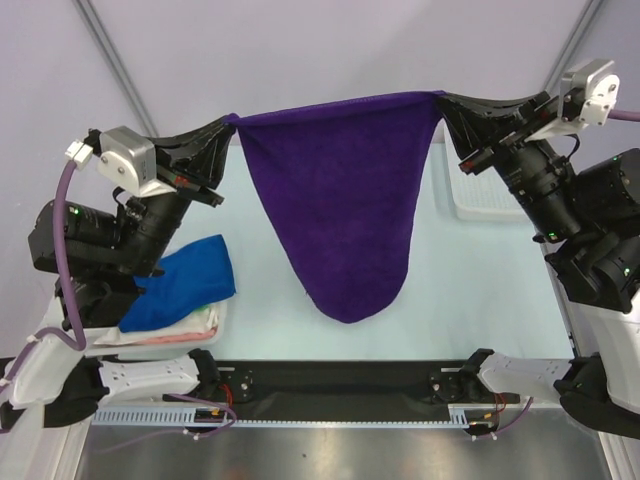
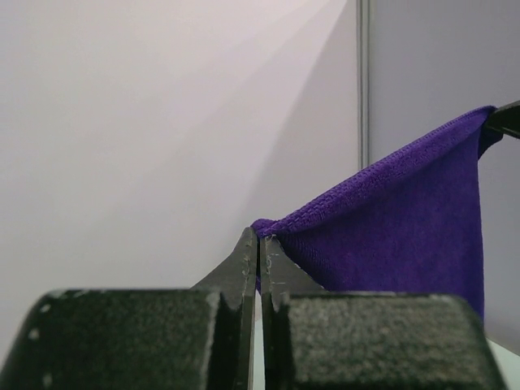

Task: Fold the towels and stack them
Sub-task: Flatten out the crumpled towel, then fold the towel

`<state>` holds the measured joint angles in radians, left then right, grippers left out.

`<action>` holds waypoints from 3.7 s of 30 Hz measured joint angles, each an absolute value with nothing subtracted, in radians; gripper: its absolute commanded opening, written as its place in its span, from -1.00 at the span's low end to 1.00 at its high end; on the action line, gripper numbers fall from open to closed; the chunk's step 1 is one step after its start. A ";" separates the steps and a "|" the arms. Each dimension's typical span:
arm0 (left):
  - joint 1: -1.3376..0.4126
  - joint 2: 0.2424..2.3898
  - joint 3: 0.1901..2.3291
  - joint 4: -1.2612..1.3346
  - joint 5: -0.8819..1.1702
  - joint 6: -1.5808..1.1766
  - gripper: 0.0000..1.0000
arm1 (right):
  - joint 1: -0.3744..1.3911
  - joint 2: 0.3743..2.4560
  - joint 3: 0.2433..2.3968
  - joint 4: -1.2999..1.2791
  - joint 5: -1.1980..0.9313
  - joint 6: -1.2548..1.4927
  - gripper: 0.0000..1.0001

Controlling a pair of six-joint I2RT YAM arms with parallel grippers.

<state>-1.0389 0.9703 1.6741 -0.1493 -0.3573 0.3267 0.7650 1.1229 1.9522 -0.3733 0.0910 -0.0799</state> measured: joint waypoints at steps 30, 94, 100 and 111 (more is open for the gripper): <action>-0.231 2.048 1.882 0.055 0.105 -0.188 -1.00 | 0.178 2.264 2.201 -0.043 -0.333 0.330 -1.00; -0.411 1.670 1.174 -0.370 -0.130 -0.413 -0.99 | 0.304 1.722 1.097 -0.078 -0.265 0.470 -1.00; -0.430 1.669 1.174 -0.438 -0.159 -0.430 -0.99 | 0.333 1.647 1.055 -0.088 -0.236 0.468 -1.00; -0.448 1.582 1.108 -0.470 -0.184 -0.480 -0.99 | 0.391 1.576 0.984 -0.111 -0.191 0.452 -1.00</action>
